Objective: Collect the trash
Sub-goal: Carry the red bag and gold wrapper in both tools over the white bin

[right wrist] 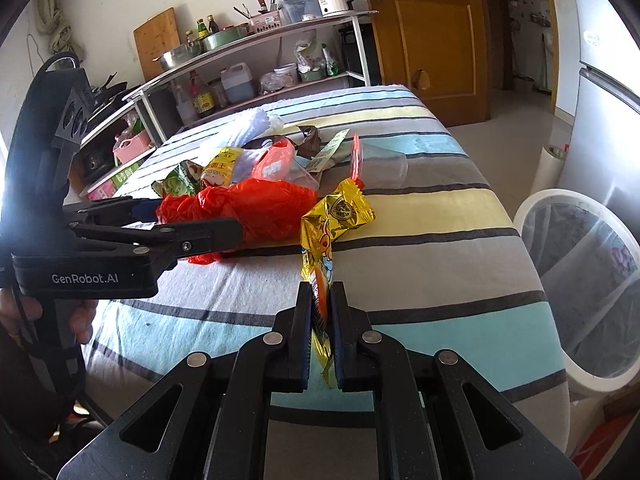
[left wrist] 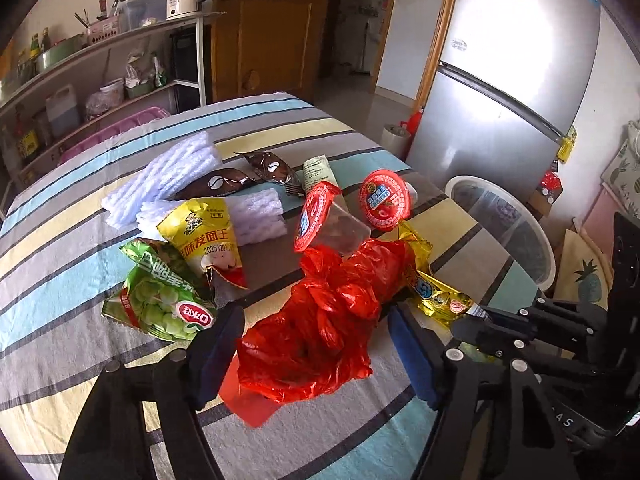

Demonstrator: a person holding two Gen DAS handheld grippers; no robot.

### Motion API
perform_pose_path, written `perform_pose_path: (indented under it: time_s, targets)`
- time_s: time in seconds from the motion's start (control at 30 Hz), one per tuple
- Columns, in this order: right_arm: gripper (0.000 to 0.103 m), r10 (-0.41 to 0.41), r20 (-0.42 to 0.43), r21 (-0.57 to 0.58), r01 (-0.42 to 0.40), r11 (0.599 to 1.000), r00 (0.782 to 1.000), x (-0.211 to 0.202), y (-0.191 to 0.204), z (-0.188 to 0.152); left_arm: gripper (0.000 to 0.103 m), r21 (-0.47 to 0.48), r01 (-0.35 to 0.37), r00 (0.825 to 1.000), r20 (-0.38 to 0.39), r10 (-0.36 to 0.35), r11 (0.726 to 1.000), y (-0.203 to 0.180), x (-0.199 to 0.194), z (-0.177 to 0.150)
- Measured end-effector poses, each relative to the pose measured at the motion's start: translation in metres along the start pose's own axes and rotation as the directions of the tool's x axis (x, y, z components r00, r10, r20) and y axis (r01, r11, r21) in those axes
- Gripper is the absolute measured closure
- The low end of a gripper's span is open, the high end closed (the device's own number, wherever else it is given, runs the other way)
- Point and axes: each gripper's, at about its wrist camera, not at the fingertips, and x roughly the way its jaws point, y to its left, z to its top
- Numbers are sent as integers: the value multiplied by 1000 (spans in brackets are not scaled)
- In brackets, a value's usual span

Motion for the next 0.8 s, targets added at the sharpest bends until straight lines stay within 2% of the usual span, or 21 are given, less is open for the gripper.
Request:
perform_pose_path:
  time_s: [0.13, 0.23, 0.37, 0.47, 0.67, 0.8]
  targets:
    - [94, -4, 5, 10, 4, 1000, 1000, -1, -2, -1, 35, -13, 0, 999, -45, -1, 1000, 0, 11, -2]
    - [94, -5, 8, 17, 5, 1000, 1000, -1, -4, -1, 40, -4, -8, 999, -50, 7, 1000, -3, 13, -3]
    - [94, -5, 11, 21, 4, 1000, 1000, -1, -4, -2, 40, -7, -4, 998, -66, 4, 1000, -6, 14, -5]
    - [94, -3, 14, 22, 3, 1000, 1000, -3, -4, -3, 46, -27, -18, 998, -55, 16, 999, -7, 11, -6]
    - [94, -6, 37, 24, 5, 1000, 999, -11, -2, -5, 49, -54, -12, 999, -45, 9, 998, -8, 1, -12]
    - [94, -5, 50, 16, 4, 1000, 999, -16, 2, -3, 49, -73, -6, 1000, -7, 6, 997, -7, -14, -15]
